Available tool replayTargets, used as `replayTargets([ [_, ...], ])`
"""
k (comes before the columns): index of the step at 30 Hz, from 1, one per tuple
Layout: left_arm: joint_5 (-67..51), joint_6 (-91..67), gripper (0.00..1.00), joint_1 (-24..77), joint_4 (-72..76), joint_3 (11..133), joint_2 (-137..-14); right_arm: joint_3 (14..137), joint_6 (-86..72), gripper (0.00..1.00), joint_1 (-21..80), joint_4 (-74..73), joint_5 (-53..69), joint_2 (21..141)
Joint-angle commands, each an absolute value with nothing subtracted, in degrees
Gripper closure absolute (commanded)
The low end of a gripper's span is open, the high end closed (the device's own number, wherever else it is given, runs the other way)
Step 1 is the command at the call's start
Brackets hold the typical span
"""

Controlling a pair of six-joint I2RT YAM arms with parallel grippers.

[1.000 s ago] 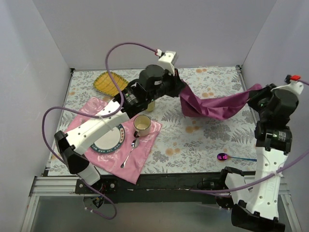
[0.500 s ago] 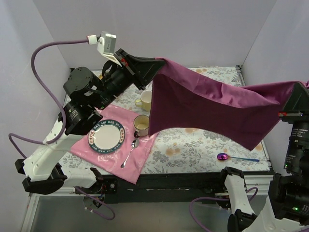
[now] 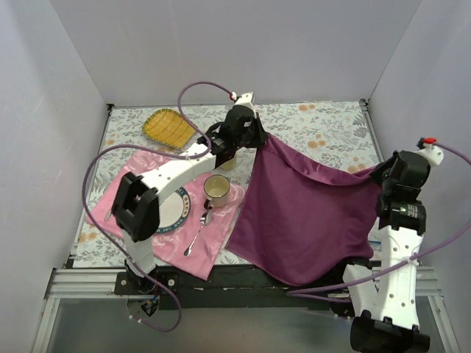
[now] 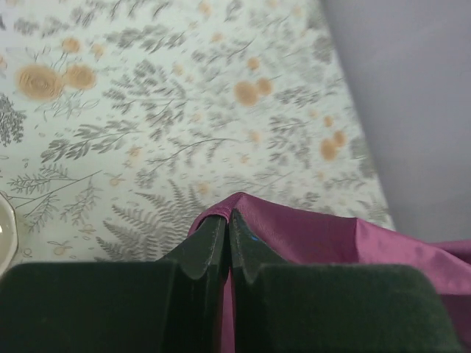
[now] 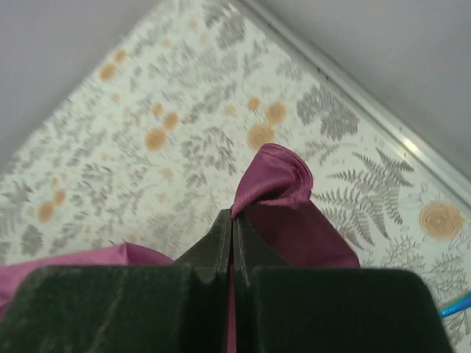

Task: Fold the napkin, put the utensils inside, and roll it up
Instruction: Flatten the napkin out

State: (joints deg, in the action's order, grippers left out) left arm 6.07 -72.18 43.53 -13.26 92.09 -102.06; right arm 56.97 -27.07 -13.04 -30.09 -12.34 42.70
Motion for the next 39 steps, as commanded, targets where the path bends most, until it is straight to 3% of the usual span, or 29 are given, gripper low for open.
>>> replayTargets([
  [1, 2.11, -69.98, 1.00, 40.34, -2.75, 91.85, -106.69, 45.81, -29.44, 0.99, -13.10, -13.81, -13.46, 43.15],
  [11, 3.17, -69.34, 1.00, 37.27, 7.38, 92.29, -116.98, 30.17, -31.99, 0.99, -13.10, 8.77, -10.03, 48.33],
  [18, 1.85, -70.22, 1.00, 35.95, 12.30, 91.93, -120.93, 26.55, -32.96, 0.99, -13.10, 23.71, -9.57, 58.78],
  [29, -2.54, -71.63, 1.00, 33.58, 11.44, 102.82, -131.91, 36.20, -29.71, 0.99, -13.36, 34.18, -10.11, 78.21],
  [30, -2.46, -71.54, 1.00, 33.40, 10.56, 105.36, -133.58, 37.25, -29.10, 0.98, -13.62, 34.71, -8.45, 81.35],
  [31, -1.16, -71.63, 1.00, 33.31, 8.98, 106.95, -134.72, 39.88, -27.96, 0.91, -13.80, 34.80, -7.22, 83.04],
  [32, 3.47, -72.67, 0.98, 33.05, 3.74, 112.01, -135.69, 41.21, -27.69, 0.86, -13.97, 34.37, -6.42, 85.93],
  [33, 4.21, -72.69, 0.90, 32.87, 1.26, 114.41, -138.14, 42.53, -27.77, 0.76, -14.76, 33.58, -4.76, 87.09],
  [34, 4.31, -72.60, 0.83, 32.61, -1.55, 117.57, -139.03, 45.67, -27.95, 0.58, -15.37, 30.44, -3.44, 88.14],
  [35, 5.09, -71.55, 0.61, 32.43, -5.58, 119.77, -139.74, 47.01, -28.82, 0.44, -15.90, 28.15, -2.47, 89.37],
  [36, 5.36, -70.76, 0.49, 32.52, -6.67, 121.97, -139.83, 49.02, -29.26, 0.32, -16.69, 24.30, -1.07, 90.17],
  [38, 4.14, -70.14, 0.31, 32.52, -7.12, 121.64, -138.61, 53.67, -28.05, 0.27, -17.05, 14.27, -0.35, 91.14],
  [39, 1.96, -70.14, 0.29, 32.61, -7.12, 120.51, -137.73, 54.31, -27.95, 0.26, -16.96, 11.54, 1.21, 91.06],
])
